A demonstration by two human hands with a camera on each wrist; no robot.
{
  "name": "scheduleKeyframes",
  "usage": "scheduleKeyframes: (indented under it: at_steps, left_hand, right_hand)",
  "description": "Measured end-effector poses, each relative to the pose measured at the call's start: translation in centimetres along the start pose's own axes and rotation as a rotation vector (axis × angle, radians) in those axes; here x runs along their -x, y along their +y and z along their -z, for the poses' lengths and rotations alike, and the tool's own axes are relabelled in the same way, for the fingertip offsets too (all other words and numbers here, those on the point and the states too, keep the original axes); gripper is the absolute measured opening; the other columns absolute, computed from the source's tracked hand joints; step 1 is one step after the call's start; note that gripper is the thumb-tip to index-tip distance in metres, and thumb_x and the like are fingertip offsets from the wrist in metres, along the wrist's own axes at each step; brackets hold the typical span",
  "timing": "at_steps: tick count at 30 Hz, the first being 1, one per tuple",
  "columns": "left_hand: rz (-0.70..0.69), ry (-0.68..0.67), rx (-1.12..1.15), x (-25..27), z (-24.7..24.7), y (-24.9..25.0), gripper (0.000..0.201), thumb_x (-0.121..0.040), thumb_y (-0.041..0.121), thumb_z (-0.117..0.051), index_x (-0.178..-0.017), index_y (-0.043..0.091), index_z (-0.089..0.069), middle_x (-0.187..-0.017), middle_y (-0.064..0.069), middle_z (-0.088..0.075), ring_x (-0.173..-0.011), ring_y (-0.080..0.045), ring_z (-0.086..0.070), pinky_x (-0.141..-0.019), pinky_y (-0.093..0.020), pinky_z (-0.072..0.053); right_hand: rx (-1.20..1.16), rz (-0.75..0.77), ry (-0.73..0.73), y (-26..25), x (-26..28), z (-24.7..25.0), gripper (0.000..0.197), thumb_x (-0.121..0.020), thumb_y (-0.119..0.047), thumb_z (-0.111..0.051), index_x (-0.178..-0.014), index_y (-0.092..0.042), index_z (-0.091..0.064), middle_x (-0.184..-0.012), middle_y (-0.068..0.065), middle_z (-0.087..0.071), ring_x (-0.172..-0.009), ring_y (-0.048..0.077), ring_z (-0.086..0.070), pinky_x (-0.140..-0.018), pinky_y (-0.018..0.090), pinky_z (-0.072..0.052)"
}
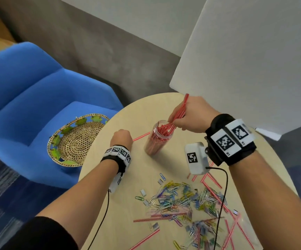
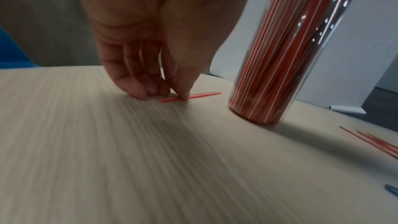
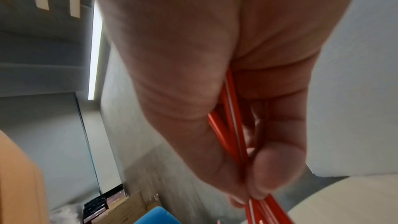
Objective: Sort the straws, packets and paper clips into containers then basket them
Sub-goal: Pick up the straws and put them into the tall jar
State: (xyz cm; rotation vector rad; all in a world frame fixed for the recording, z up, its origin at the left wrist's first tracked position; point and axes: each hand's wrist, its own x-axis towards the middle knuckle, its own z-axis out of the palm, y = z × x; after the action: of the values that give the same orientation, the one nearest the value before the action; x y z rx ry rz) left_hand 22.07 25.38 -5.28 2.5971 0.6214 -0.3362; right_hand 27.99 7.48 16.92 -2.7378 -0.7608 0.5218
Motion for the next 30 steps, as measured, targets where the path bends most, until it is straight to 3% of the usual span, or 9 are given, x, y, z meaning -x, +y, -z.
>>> scheduleKeyframes:
  at_steps: [2, 3, 5, 8, 14, 19, 23, 27, 30]
  left_hand:
    - [0.034, -0.027, -0.068, -0.1, -0.2, 0.3, 0.027, -0.093, 0.006, -0.044, -0.106, 0.003, -0.068, -0.111, -0.015, -0.064, -0.107, -0.032, -0.058, -0.085, -0.038, -0.05]
    - [0.047, -0.044, -0.104, 0.0, -0.4, 0.3, 0.029, -0.095, 0.006, -0.041, -0.111, 0.003, -0.065, -0.117, -0.015, -0.061, -0.113, -0.032, -0.055, -0.09, -0.039, -0.048]
    - [0.072, -0.071, -0.17, 0.2, -1.0, 0.4, 0.03, -0.098, 0.007, -0.037, -0.122, 0.004, -0.056, -0.127, -0.014, -0.052, -0.121, -0.031, -0.047, -0.096, -0.041, -0.043]
    - [0.069, -0.038, -0.167, 0.8, -1.4, 0.3, 0.03, -0.1, 0.005, -0.031, -0.125, 0.004, -0.048, -0.13, -0.016, -0.047, -0.122, -0.032, -0.046, -0.096, -0.04, -0.042]
    - [0.018, 0.032, 0.139, 1.0, -0.4, -3.3, 0.018, -0.099, 0.012, -0.041, -0.108, 0.007, -0.057, -0.104, -0.018, -0.065, -0.094, -0.036, -0.06, -0.082, -0.04, -0.049]
    - [-0.149, 0.283, 0.432, 3.3, 2.2, -4.7, 0.008, -0.086, 0.014, -0.072, -0.091, 0.012, -0.076, -0.087, -0.002, -0.072, -0.079, -0.013, -0.063, -0.082, -0.029, -0.053]
    - [-0.238, 0.419, 0.617, 4.7, 6.7, -2.5, 0.012, -0.078, 0.018, -0.081, -0.088, 0.016, -0.076, -0.075, 0.007, -0.069, -0.067, -0.002, -0.062, -0.07, -0.012, -0.05]
    - [-0.33, 0.51, 0.846, 6.0, 11.4, 0.1, 0.017, -0.071, 0.023, -0.087, -0.077, 0.017, -0.073, -0.071, 0.005, -0.071, -0.065, -0.008, -0.068, -0.066, -0.019, -0.055]
    - [-0.425, 0.488, 0.939, 7.3, 14.9, 2.3, 0.019, -0.069, 0.027, -0.089, -0.075, 0.015, -0.075, -0.068, 0.0, -0.072, -0.064, -0.019, -0.068, -0.066, -0.031, -0.058]
  right_hand:
    - [0.012, -0.02, 0.0, -0.2, -0.8, -0.9, 0.018, -0.082, -0.01, -0.06, -0.086, -0.007, -0.077, -0.081, 0.005, -0.074, -0.068, 0.014, -0.069, -0.072, 0.034, -0.06]
    - [0.01, -0.027, 0.001, -0.3, -1.1, -1.3, 0.016, -0.083, -0.013, -0.062, -0.086, -0.006, -0.077, -0.081, 0.007, -0.073, -0.071, 0.018, -0.069, -0.074, 0.037, -0.06]
    - [-0.005, -0.038, 0.006, -0.4, -1.3, -1.9, 0.012, -0.083, -0.019, -0.07, -0.087, -0.009, -0.076, -0.081, 0.006, -0.072, -0.074, 0.017, -0.069, -0.076, 0.036, -0.059]
    - [-0.11, -0.048, 0.107, 0.3, -1.1, -1.9, 0.007, -0.08, -0.017, -0.075, -0.078, -0.01, -0.073, -0.072, 0.004, -0.072, -0.06, 0.013, -0.07, -0.066, 0.034, -0.06]
    - [-0.238, -0.033, 0.229, 1.7, -0.4, -2.8, 0.008, -0.074, -0.009, -0.079, -0.073, -0.013, -0.072, -0.069, 0.0, -0.071, -0.063, 0.015, -0.07, -0.064, 0.029, -0.058]
    - [-0.139, -0.029, 0.202, 1.8, -1.0, -5.4, 0.01, -0.072, -0.019, -0.082, -0.075, -0.024, -0.074, -0.074, -0.008, -0.068, -0.082, 0.014, -0.063, -0.075, 0.028, -0.054]
    - [-0.292, -0.012, 0.287, 1.6, -0.3, -4.9, 0.009, -0.074, -0.022, -0.082, -0.075, -0.021, -0.074, -0.075, -0.011, -0.069, -0.069, 0.004, -0.063, -0.064, 0.019, -0.051]
    - [-0.375, 0.028, 0.342, 1.8, 0.2, -4.2, 0.011, -0.075, -0.018, -0.083, -0.074, -0.023, -0.073, -0.072, -0.009, -0.07, -0.065, 0.003, -0.067, -0.064, 0.016, -0.051]
    - [-0.319, 0.011, 0.305, 2.0, -0.1, -5.2, 0.014, -0.071, -0.024, -0.087, -0.068, -0.025, -0.073, -0.066, -0.012, -0.068, -0.063, 0.002, -0.062, -0.062, 0.019, -0.049]
